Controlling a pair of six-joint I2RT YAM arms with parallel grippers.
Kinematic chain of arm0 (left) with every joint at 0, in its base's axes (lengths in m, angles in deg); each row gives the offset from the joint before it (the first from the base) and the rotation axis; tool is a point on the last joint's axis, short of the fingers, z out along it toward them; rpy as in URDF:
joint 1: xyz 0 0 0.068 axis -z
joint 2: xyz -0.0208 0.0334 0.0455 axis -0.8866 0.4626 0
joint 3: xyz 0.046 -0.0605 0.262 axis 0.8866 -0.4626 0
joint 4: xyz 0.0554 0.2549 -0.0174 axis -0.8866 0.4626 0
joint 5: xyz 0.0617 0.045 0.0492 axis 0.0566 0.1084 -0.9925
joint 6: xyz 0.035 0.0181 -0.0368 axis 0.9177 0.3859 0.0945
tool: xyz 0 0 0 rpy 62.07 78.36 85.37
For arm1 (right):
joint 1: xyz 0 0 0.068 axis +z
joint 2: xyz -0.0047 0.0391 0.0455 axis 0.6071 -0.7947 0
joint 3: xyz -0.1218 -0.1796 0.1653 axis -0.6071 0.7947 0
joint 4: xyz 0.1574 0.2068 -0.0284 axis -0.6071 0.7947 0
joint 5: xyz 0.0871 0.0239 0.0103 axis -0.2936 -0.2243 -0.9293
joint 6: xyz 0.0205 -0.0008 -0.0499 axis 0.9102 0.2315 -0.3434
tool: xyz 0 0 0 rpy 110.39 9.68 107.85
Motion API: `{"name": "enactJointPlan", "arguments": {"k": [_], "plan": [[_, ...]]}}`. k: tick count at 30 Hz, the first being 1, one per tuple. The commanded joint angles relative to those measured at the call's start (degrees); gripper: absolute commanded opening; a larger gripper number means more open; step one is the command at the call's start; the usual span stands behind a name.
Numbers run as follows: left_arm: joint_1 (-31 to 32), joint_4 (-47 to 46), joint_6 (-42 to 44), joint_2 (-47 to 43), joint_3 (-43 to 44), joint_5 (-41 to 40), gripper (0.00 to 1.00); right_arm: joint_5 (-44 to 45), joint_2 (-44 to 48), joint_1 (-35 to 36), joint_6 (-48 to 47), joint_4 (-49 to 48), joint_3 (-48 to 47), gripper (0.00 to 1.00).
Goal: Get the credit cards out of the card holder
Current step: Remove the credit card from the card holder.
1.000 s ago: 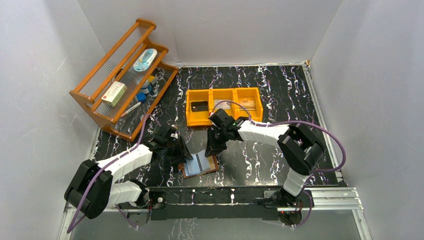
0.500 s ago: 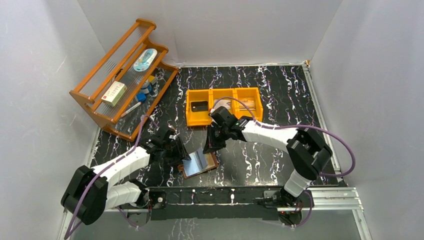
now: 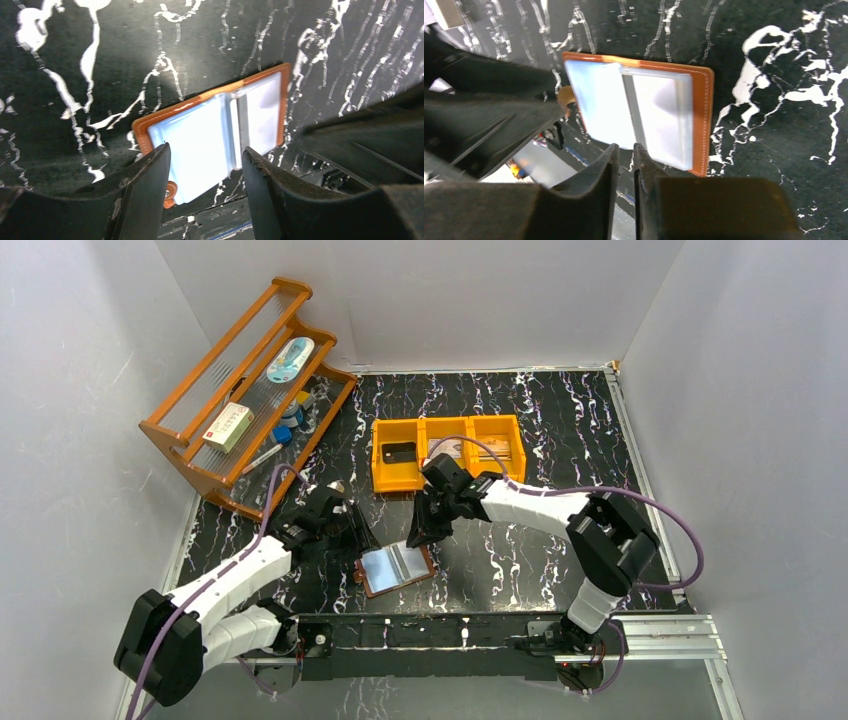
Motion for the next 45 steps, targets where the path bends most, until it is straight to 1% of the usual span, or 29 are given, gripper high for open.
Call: {"name": "enactJointPlan", "arguments": {"k": [1, 2, 4, 6, 11, 16, 18, 20, 21, 22, 23, 24, 27, 31, 33, 35, 36, 37, 39, 40, 41, 42, 43, 45], "plan": [[-0.18, -5.40, 1.65, -0.41, 1.37, 6.88, 0.53, 2.56, -2.57, -0.36, -1.11, 1.68, -0.80, 0.31], [-0.17, -7.14, 1.77, 0.09, 1.08, 9.05, 0.53, 2.75, -3.05, -0.36, -1.36, 1.47, -0.66, 0.36], [-0.08, -8.72, 1.20, 2.58, 1.03, 12.00, 0.51, 2.73, -4.18, -0.49, -1.94, 1.37, -0.85, 0.39], [-0.08, -9.80, 0.25, 4.23, 0.59, 13.35, 0.51, 2.54, -6.01, -0.46, -2.32, 1.27, -0.99, 0.40], [-0.06, -10.66, 0.11, 6.07, 0.17, 13.85, 0.52, 2.43, -8.28, -0.37, -3.67, 2.16, -1.38, 0.41], [0.05, -10.76, 0.49, 8.84, -0.74, 14.06, 0.52, 1.34, -9.00, -0.36, -3.73, 1.27, -0.20, 0.41], [0.11, -10.43, 0.76, 9.66, -1.60, 13.24, 0.51, 0.70, -9.62, -0.37, -3.74, 1.29, -0.11, 0.38], [0.18, -10.47, 0.12, 10.17, -3.03, 11.96, 0.49, -0.20, -9.78, -0.29, -3.56, 0.40, 0.04, 0.31], [0.22, -10.49, -0.33, 10.31, -3.92, 10.98, 0.47, -0.83, -9.41, -0.29, -3.39, -0.26, 0.32, 0.26], [0.21, -10.50, -0.81, 10.32, -4.78, 10.22, 0.46, -1.11, -8.92, -0.27, -3.14, -0.97, 0.47, 0.17], [0.18, -10.54, -1.17, 10.26, -5.52, 9.67, 0.45, -1.34, -8.18, -0.27, -2.81, -1.77, 0.75, 0.10], [0.21, -10.58, -1.53, 10.14, -6.27, 9.16, 0.43, -1.90, -7.54, -0.27, -2.66, -2.64, 0.91, 0.07], [0.22, -10.41, -2.37, 9.23, -7.30, 7.78, 0.40, -3.83, -6.64, -0.27, -2.08, -4.08, 0.36, 0.07], [0.17, -9.83, -3.04, 7.73, -7.81, 6.24, 0.37, -7.84, -5.89, -0.28, 0.48, -8.64, 1.03, 0.00], [0.17, -9.62, -3.11, 7.19, -7.80, 5.91, 0.36, -7.02, -5.81, -0.27, 0.46, -8.12, 1.10, 0.00], [0.21, -10.06, -3.31, 6.66, -7.84, 6.29, 0.38, -7.86, -7.50, 0.08, -0.41, -6.77, 0.42, 0.00], [0.19, -10.62, -3.39, 6.57, -7.91, 6.84, 0.38, -6.82, -9.05, 0.45, -1.69, -3.46, -0.77, 0.00], [0.21, -10.78, -3.48, 6.41, -7.70, 7.29, 0.37, -3.43, -10.60, 0.72, -2.34, 1.10, -2.21, 0.00], [0.20, -11.37, -4.78, 5.34, -7.23, 8.19, 0.33, 0.64, -10.84, 0.76, -1.04, 1.69, -0.15, 0.00], [0.17, -11.56, -5.61, 4.90, -6.19, 9.63, 0.29, 0.77, -11.10, 0.78, -0.68, 1.43, 0.66, 0.00], [0.21, -11.72, -6.58, 3.66, -5.17, 10.53, 0.32, 1.26, -10.98, 0.78, -0.20, 1.40, 1.40, 0.00], [0.20, -11.11, -7.11, 1.94, -3.89, 10.24, 0.46, 2.17, -10.51, 0.69, 0.42, 1.40, 2.08, 0.00], [0.18, -10.60, -6.90, 1.61, -2.77, 10.14, 0.49, 2.76, -10.29, 0.69, 0.54, 1.52, 2.45, 0.00], [0.16, -9.67, -6.38, 1.90, -1.44, 10.80, 0.53, 3.07, -10.09, 0.53, 0.56, 1.78, 2.68, 0.00]]}}
